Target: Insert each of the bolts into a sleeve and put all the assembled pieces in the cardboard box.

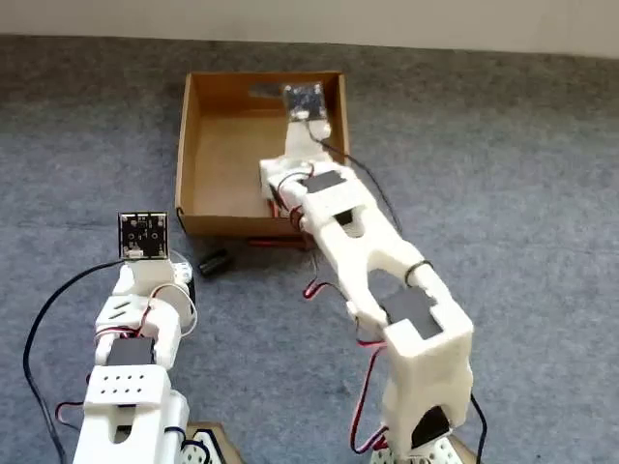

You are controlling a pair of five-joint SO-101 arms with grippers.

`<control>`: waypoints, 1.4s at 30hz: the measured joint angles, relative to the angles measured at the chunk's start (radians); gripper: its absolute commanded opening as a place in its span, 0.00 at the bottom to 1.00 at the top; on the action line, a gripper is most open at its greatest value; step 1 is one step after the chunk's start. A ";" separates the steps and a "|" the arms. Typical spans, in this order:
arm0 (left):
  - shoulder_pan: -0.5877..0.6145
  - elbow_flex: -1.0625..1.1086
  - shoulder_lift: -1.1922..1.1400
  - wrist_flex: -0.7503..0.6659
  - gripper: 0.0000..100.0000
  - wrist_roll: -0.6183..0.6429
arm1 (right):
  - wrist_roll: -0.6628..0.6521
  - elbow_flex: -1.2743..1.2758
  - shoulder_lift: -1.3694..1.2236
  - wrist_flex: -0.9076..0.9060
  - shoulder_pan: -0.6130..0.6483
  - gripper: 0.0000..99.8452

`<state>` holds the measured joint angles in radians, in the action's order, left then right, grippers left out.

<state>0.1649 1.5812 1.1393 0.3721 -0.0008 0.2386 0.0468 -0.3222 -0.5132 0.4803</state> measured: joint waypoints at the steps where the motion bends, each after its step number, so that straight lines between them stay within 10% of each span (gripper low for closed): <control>1: 0.000 0.000 0.000 0.000 0.01 0.000 | 0.000 0.000 0.051 -0.032 -0.009 0.12; 21: 0.167 0.000 0.000 -0.006 0.01 -0.003 | 0.000 0.400 0.614 -0.348 0.061 0.12; 42: 0.370 -0.003 0.000 -0.015 0.01 0.124 | 0.000 0.726 0.509 0.199 0.405 0.12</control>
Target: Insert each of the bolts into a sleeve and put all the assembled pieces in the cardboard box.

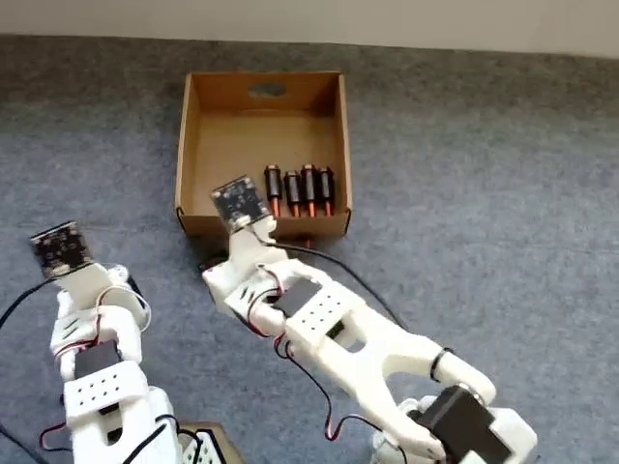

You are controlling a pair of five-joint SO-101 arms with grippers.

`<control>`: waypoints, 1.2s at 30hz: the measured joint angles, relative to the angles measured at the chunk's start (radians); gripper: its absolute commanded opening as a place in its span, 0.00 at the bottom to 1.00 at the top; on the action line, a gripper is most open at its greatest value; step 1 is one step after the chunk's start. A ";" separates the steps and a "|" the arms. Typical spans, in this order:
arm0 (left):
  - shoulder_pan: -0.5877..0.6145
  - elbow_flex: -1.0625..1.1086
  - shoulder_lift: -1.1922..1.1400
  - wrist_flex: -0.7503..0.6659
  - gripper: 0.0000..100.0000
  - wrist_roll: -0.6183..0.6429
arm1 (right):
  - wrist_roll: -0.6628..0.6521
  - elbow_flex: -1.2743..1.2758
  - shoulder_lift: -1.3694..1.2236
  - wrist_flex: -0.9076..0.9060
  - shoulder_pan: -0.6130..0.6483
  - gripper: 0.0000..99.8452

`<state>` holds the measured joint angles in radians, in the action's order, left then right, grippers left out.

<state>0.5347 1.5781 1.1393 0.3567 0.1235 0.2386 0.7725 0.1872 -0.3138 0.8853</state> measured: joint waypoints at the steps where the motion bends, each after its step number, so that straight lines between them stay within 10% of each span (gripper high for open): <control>1: 0.009 0.000 0.000 -0.012 0.01 0.017 | 0.000 -0.018 -0.032 0.000 0.003 0.12; 36: 0.015 0.000 0.000 -0.035 0.01 0.038 | 0.000 -0.313 -0.345 -0.038 0.006 0.20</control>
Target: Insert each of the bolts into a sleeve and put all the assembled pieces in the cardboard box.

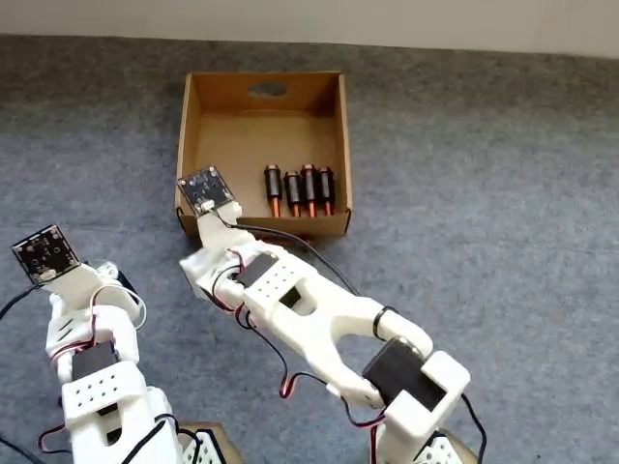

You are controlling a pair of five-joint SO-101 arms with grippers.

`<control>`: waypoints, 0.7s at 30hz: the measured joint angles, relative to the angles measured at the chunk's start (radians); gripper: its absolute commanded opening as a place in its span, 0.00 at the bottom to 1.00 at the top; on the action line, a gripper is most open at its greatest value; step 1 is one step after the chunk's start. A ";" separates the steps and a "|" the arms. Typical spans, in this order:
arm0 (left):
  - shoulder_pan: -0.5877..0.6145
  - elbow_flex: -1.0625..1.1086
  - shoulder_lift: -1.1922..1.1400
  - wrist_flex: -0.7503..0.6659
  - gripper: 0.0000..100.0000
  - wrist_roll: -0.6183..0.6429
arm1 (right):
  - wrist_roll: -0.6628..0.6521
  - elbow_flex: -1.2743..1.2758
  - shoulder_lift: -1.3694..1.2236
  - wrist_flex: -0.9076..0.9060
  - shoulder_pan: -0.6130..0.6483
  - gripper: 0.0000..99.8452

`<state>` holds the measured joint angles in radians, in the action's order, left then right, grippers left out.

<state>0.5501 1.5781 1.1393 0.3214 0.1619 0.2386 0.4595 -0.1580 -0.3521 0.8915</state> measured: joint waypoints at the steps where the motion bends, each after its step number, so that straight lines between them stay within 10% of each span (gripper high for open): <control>1: 0.000 0.000 0.000 0.000 0.01 0.000 | 0.000 -0.002 -0.008 0.000 0.000 0.20; 21: 0.000 0.000 0.000 0.000 0.01 0.000 | 0.000 -0.061 -0.137 -0.005 -0.021 0.06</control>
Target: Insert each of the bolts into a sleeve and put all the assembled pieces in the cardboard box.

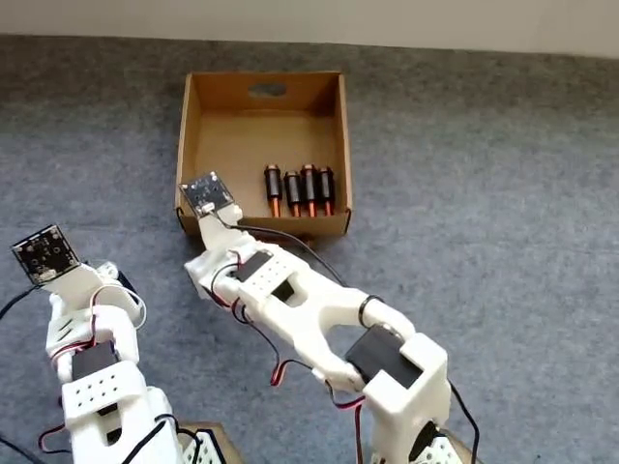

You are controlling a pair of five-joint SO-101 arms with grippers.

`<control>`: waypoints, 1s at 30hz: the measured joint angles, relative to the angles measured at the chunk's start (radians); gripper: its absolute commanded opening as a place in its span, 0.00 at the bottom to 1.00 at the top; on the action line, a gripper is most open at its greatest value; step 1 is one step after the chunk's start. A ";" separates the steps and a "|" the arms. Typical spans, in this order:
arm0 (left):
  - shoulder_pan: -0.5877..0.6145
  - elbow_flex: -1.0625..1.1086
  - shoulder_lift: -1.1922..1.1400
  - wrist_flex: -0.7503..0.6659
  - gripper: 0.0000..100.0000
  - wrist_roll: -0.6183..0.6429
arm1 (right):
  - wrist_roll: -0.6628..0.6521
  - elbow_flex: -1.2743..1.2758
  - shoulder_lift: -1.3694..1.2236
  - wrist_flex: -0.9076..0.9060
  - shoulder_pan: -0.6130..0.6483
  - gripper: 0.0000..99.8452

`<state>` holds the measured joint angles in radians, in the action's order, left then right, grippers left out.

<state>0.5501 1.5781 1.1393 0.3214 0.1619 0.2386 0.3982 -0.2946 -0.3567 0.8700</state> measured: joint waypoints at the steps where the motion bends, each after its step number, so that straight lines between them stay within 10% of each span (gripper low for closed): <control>1: 0.000 0.000 0.000 0.000 0.01 0.000 | -0.002 0.000 0.000 0.000 -0.006 0.06; 21: -0.012 0.000 0.000 0.000 0.01 0.000 | -0.008 0.196 0.250 -0.169 -0.038 0.06; 30: -0.012 0.000 0.000 0.000 0.01 0.000 | -0.279 0.582 0.640 -0.169 -0.276 0.06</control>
<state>0.5378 1.5781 1.1393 0.3214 0.1619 -0.0407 0.9797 0.3452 -0.5255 0.5938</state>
